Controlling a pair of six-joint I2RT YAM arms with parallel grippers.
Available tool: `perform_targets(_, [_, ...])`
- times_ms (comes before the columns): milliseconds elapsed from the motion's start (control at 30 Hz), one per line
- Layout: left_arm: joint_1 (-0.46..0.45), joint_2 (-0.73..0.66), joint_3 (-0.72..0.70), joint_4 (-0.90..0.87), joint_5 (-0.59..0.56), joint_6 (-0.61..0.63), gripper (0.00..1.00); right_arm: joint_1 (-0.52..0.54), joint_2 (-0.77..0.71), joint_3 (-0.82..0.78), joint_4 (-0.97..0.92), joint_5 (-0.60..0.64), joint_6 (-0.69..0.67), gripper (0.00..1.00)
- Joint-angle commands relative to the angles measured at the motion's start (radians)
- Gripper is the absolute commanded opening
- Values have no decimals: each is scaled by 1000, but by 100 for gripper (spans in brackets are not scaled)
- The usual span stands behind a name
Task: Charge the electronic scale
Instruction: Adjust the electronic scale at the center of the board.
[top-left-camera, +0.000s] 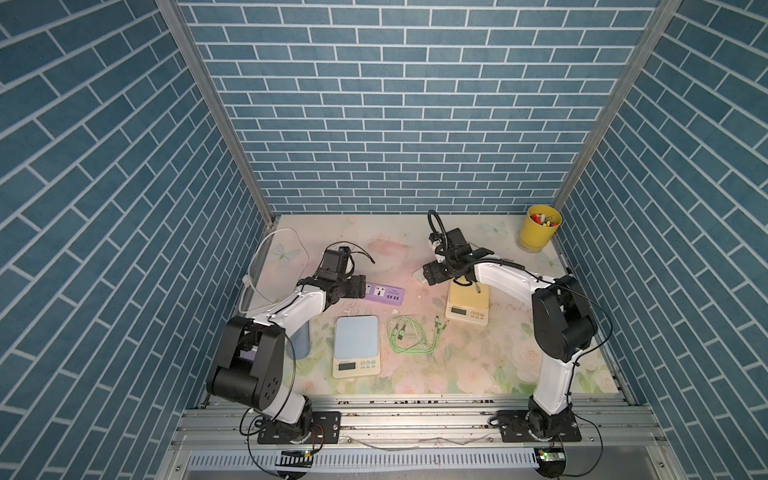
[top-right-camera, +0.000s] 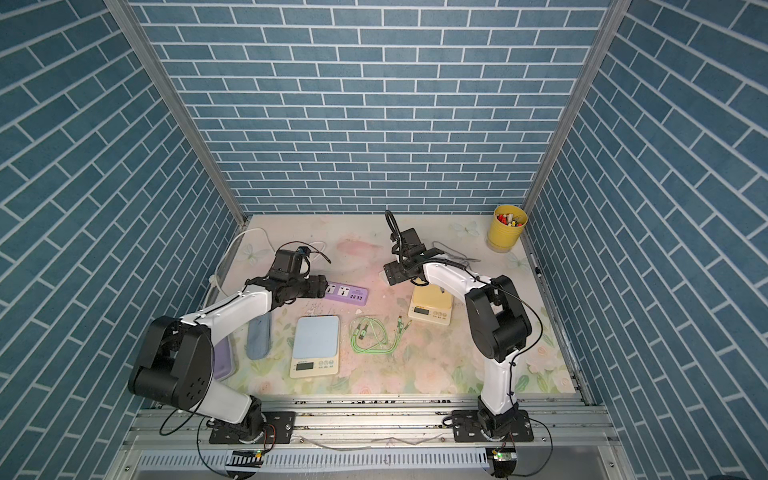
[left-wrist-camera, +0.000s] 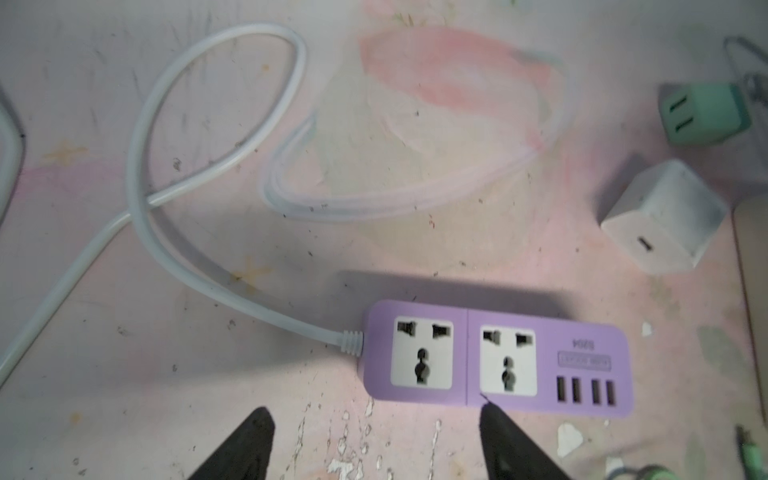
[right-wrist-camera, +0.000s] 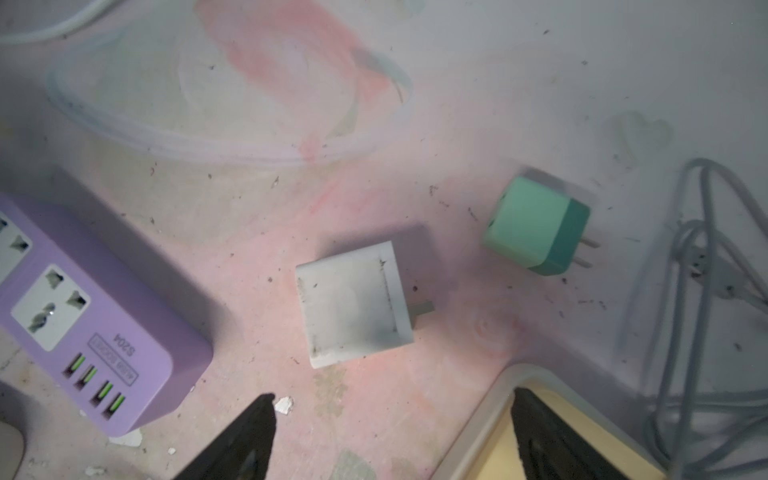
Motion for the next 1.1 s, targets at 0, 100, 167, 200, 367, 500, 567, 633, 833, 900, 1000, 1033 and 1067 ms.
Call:
perform_targets(0, [-21, 5, -33, -50, 99, -27, 70, -10, 37, 44, -113, -13, -34, 92])
perform_targets(100, [-54, 38, -37, -24, 117, -23, 64, -10, 79, 78, -131, -24, -49, 92])
perform_targets(167, [-77, 72, -24, -12, 137, -30, 61, -10, 112, 116, -159, -43, -49, 92])
perform_targets(200, [-87, 89, -16, -5, 138, -35, 60, -10, 122, 132, -168, -52, -49, 92])
perform_targets(367, [-157, 185, 45, 36, 139, -65, 59, -10, 154, 177, -187, -81, -63, 92])
perform_targets(500, [-195, 269, 132, 37, 133, -65, 58, -10, 182, 224, -219, -81, -74, 90])
perform_targets(567, [-202, 310, 177, 31, 130, -59, 57, -10, 198, 251, -230, -80, -78, 89])
perform_targets(633, [-204, 334, 211, 29, 129, -56, 57, -9, 217, 279, -242, -114, -81, 89])
perform_targets(833, [-206, 301, 242, 28, 133, -12, 60, -9, 305, 382, -301, -124, -91, 89])
perform_targets(900, [-205, 259, 224, 26, 118, 18, 62, -9, 321, 397, -309, -134, -91, 88])
perform_targets(1000, [-204, 187, 183, 23, 83, 68, 66, -10, 335, 394, -307, -143, -86, 87])
perform_targets(1033, [-203, 163, 169, 25, 74, 83, 67, -10, 340, 392, -306, -143, -86, 86])
perform_targets(1067, [-204, 143, 157, 25, 62, 98, 68, -10, 344, 389, -305, -140, -86, 86])
